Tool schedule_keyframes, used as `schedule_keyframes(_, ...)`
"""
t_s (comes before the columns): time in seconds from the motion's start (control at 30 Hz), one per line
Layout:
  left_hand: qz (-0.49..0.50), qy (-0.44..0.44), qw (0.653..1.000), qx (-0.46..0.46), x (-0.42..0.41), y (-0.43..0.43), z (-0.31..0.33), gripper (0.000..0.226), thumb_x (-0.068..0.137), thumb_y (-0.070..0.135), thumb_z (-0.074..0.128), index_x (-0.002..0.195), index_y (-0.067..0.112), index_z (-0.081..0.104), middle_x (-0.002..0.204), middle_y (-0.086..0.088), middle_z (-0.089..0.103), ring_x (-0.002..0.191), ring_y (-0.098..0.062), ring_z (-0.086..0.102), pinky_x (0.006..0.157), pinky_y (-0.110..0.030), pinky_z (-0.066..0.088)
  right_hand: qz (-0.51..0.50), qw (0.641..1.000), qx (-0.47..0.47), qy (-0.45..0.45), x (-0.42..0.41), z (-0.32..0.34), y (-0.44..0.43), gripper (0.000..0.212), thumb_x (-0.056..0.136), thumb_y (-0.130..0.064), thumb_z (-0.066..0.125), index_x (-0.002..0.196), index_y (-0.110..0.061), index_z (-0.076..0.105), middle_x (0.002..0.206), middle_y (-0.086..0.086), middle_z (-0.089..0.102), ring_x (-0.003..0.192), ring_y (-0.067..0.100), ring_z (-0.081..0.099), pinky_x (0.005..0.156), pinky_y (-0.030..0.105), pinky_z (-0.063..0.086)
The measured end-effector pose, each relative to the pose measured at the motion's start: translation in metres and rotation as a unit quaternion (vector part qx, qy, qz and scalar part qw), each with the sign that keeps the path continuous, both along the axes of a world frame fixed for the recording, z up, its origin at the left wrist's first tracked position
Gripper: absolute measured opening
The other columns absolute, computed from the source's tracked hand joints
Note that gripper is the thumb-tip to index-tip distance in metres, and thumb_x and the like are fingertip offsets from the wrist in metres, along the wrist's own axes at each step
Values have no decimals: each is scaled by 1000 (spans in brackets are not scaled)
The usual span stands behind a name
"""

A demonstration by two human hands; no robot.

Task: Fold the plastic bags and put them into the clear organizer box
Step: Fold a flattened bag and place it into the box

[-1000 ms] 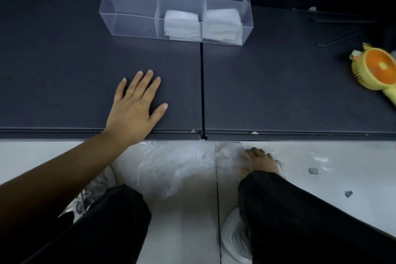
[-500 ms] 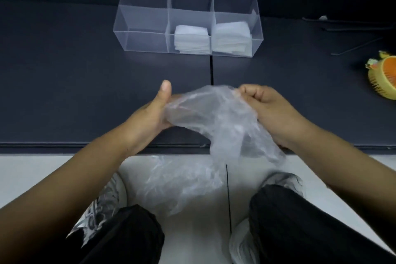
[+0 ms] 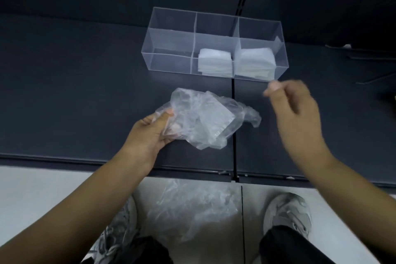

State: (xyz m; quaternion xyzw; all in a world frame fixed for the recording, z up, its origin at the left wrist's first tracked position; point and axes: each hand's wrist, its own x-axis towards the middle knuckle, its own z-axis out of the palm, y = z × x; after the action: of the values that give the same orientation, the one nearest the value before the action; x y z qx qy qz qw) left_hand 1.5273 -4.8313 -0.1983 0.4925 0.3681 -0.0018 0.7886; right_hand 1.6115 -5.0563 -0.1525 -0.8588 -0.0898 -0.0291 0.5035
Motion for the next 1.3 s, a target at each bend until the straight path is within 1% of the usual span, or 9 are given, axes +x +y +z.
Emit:
schedule_keyframes(0.17,-29,-32,999,-8,-7,-13,2,17,84,29,66,76,22,79,92,-4,76,84,-15,73,65,-21,56,92,978,-144,116,-43,-13,29,50,68,-73,57,100,-35,57,101,-19,44,95,5,51,92,29,44)
schedule_keyframes(0.3,-29,-27,999,-16,-13,-16,2,24,69,37,68,82,20,78,95,-3,76,87,-14,72,66,-20,56,60,982,-64,170,-32,-18,32,16,78,-34,75,85,-29,63,98,-9,51,79,-5,51,74,7,41)
schedule_keyframes(0.5,-4,-17,999,-36,-13,-10,-2,22,77,31,66,91,15,73,94,-4,76,86,-14,72,64,-21,56,50,958,-4,283,-30,-29,28,36,75,-41,75,95,-14,62,84,2,60,68,2,57,66,13,47)
schedule_keyframes(0.6,-20,-20,999,-35,-15,-12,0,21,76,32,67,88,17,74,94,-3,76,86,-14,72,63,-20,56,57,964,70,250,-31,-27,32,30,85,-24,70,97,2,65,97,21,68,89,34,65,87,43,53)
schedule_keyframes(0.93,48,-6,999,2,-17,33,-5,23,89,32,61,71,17,61,48,6,46,47,-9,50,60,-22,54,-82,962,232,121,13,-2,13,23,100,-18,48,77,-17,48,62,-9,57,58,6,52,62,25,48)
schedule_keyframes(1.03,40,-37,995,83,-19,41,-5,41,78,54,63,87,14,67,72,-1,67,71,-17,67,69,-25,55,-43,962,221,152,16,1,13,23,98,-17,51,75,-16,53,56,-9,57,51,5,51,55,20,47)
schedule_keyframes(1.13,-98,-108,981,126,-11,45,7,89,56,90,53,114,24,64,120,5,68,113,-10,62,93,-30,46,10,965,190,182,10,2,15,21,94,-19,58,73,-16,57,63,8,50,56,17,47,54,24,47)
schedule_keyframes(1.2,-208,-103,970,78,-2,41,16,99,43,97,52,116,31,63,125,9,65,120,-9,57,98,-31,42,29,966,187,178,6,4,18,18,92,-20,61,76,-13,60,66,14,50,59,23,47,55,26,47)
schedule_keyframes(1.3,-348,-69,928,114,-4,30,24,47,78,70,58,114,40,65,117,16,68,117,-10,59,93,-23,49,37,969,185,161,3,8,21,19,91,-21,63,75,-11,60,62,12,54,58,23,48,54,27,46)
